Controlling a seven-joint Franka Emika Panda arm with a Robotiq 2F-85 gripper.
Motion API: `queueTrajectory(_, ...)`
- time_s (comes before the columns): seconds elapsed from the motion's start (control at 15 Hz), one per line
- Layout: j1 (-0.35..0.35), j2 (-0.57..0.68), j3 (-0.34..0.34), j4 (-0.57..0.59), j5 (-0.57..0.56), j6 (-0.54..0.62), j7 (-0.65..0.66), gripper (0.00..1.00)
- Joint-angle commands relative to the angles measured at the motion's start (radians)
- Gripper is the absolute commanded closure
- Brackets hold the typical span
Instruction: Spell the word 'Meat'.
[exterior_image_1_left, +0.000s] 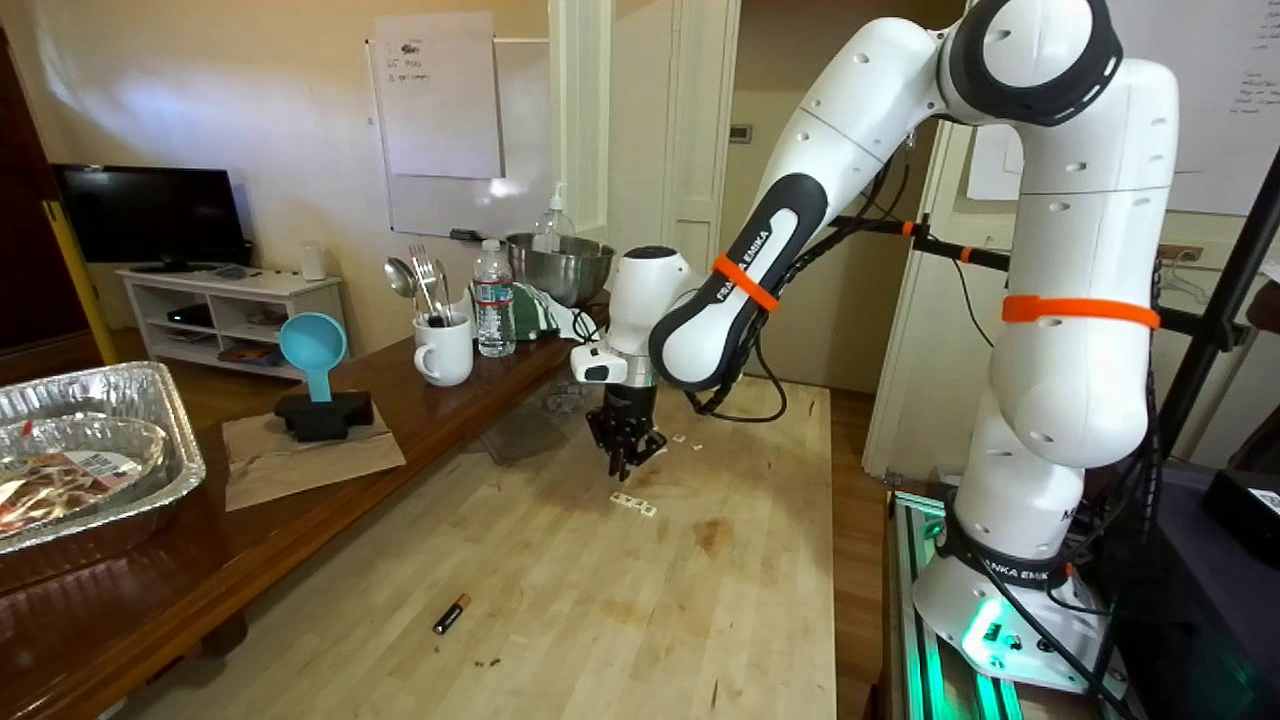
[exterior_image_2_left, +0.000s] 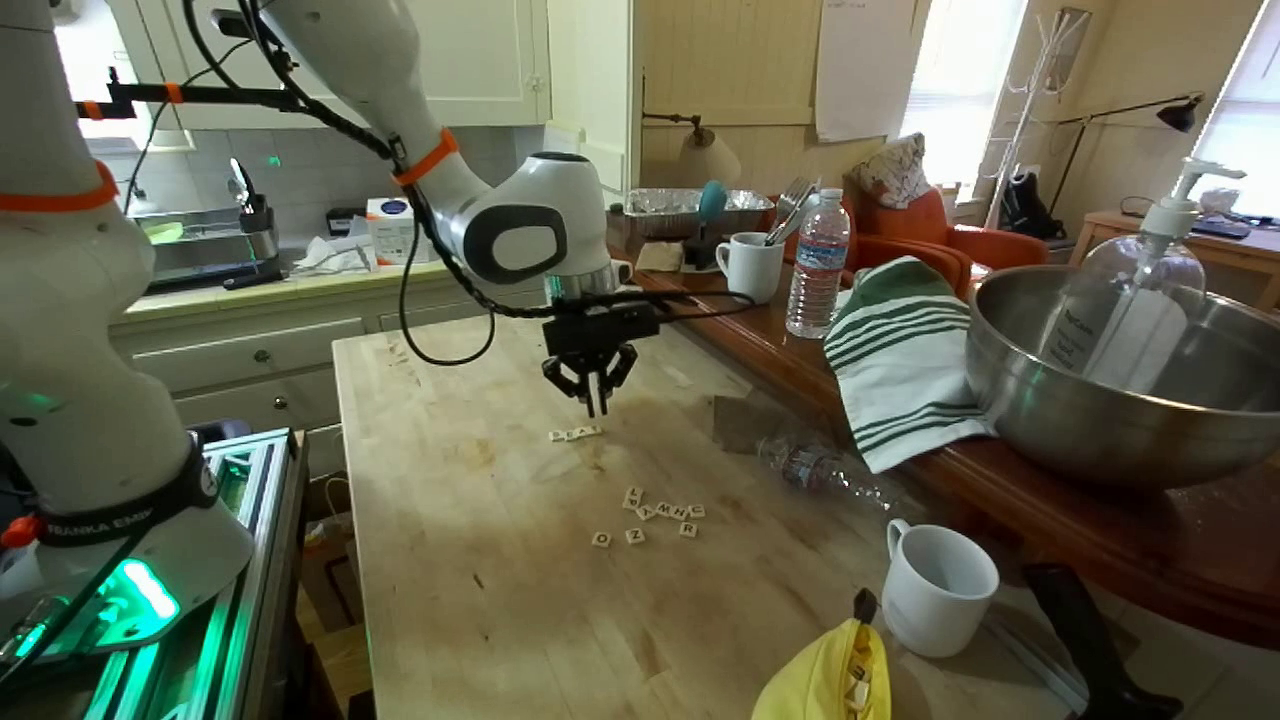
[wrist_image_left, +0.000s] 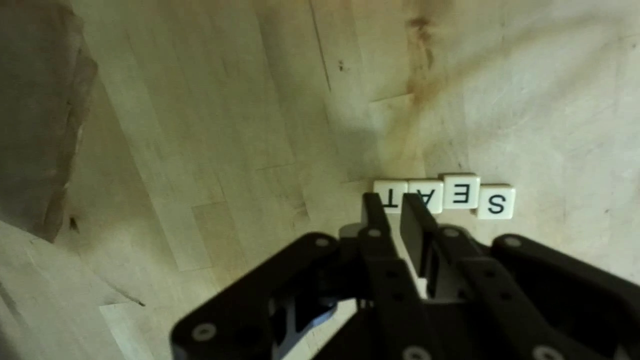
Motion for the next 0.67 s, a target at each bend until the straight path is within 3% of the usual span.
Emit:
queueTrajectory(0.0,0.034,-0.065,-0.02,-0.019,0.022,-0.099,0.025,0.51)
queueTrajectory(0.47,0.066,-0.129,-0.027,-0.027,0.107,-0.222,-0.005,0.0)
queueTrajectory(0.6,0.074,-0.145,-0.034,-0.032,0.109,-0.241,0.0,0.0)
